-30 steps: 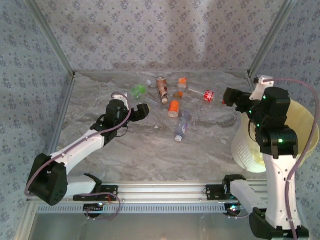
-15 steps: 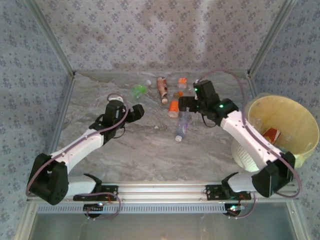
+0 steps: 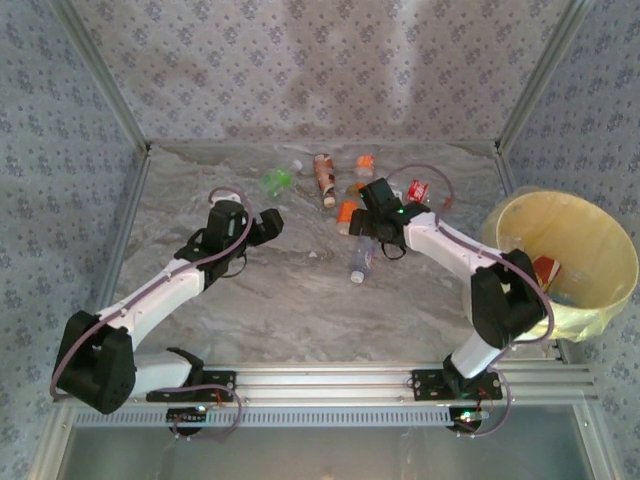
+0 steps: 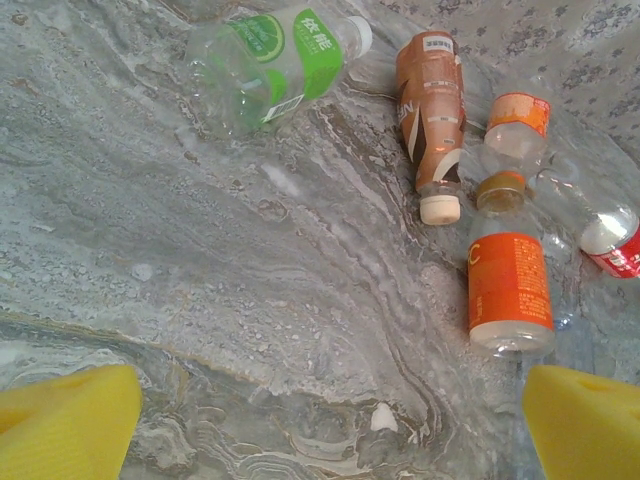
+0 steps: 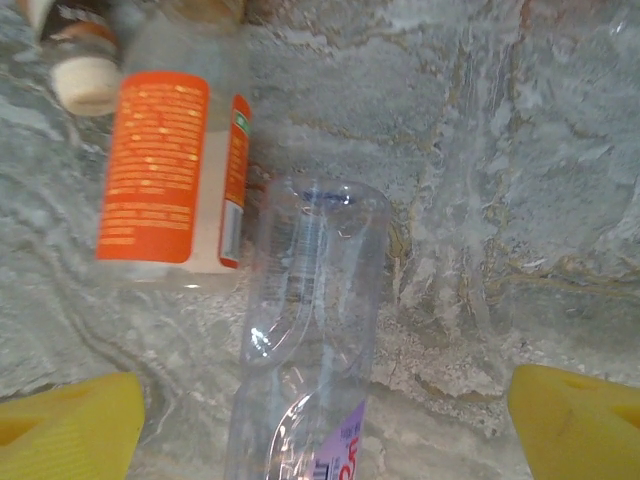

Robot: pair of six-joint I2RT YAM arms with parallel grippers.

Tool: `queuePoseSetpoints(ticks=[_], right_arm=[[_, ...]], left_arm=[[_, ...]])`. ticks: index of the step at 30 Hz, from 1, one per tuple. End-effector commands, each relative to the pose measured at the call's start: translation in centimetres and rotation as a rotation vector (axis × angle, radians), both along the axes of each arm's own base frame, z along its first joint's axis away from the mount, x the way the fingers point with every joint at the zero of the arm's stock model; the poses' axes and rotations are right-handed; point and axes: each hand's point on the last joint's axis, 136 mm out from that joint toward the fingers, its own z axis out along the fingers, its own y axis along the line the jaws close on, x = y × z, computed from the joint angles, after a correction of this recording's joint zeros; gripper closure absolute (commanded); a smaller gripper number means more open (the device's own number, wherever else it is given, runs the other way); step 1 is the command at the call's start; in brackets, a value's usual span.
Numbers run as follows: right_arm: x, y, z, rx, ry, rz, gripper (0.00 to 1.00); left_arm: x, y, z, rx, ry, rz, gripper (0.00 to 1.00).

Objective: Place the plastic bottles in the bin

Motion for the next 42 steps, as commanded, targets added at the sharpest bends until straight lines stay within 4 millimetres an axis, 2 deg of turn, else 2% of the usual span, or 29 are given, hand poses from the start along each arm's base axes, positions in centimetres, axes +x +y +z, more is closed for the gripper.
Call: queuePoseSetpoints(ticks=[1, 2, 6, 10, 14, 15, 19, 26, 30, 33, 36, 42], right_arm=[[-0.2, -0.7, -1.7, -0.042, 0.039, -0.062, 0.07], [0.6, -0.6, -1.1, -0.053, 0.024, -0.068, 0.07], [0.9, -0.4, -2.6, -0.081, 0.055, -0.067, 0.09], [0.7, 0.2, -4.4, -0.046, 0.082, -0.065, 0.16], [0.8, 0.9, -5.6, -0.018, 0.099, -0.059, 0.18], [0.1, 0.6, -6.8, -0.021, 0.125, -0.057, 0.18], [-0.6, 1.2, -8.8, 0.018, 0.152, -0.041, 0.21], [-1.3, 0.7, -10.5, 0.009, 0.164, -0.048, 0.32], [-1.3, 0.3, -9.2, 0.015, 0.113, -0.041, 0.39], [-0.9, 0.2, -7.1, 0.023, 0.043, -0.018, 0.45], [-0.4, 0.3, -4.2, 0.03, -0.044, 0.018, 0.53], [0.0, 0.3, 2.2, 0.012, -0.173, 0.104, 0.55]], left_arm=[[0.0, 0.7, 0.6, 0.005, -0.008, 0.024, 0.02], [0.0, 0.7, 0.6, 0.007, -0.008, 0.023, 0.02], [0.0, 0.8, 0.3, 0.009, -0.002, 0.031, 0.02], [0.1, 0.8, 0.0, 0.006, 0.009, 0.035, 0.02], [0.0, 0.7, -0.3, 0.005, 0.016, 0.034, 0.02], [0.0, 0.7, -0.3, 0.004, 0.018, 0.035, 0.02], [0.2, 0.7, -0.7, 0.003, 0.029, 0.036, 0.02], [0.3, 0.2, -1.1, -0.016, 0.043, 0.029, 0.02], [0.3, 0.1, -1.2, -0.018, 0.047, 0.027, 0.02], [0.4, 0.1, -1.1, -0.018, 0.044, 0.028, 0.02], [0.4, 0.0, -1.0, -0.021, 0.042, 0.026, 0.02], [0.4, 0.0, -1.3, -0.021, 0.044, 0.025, 0.02]])
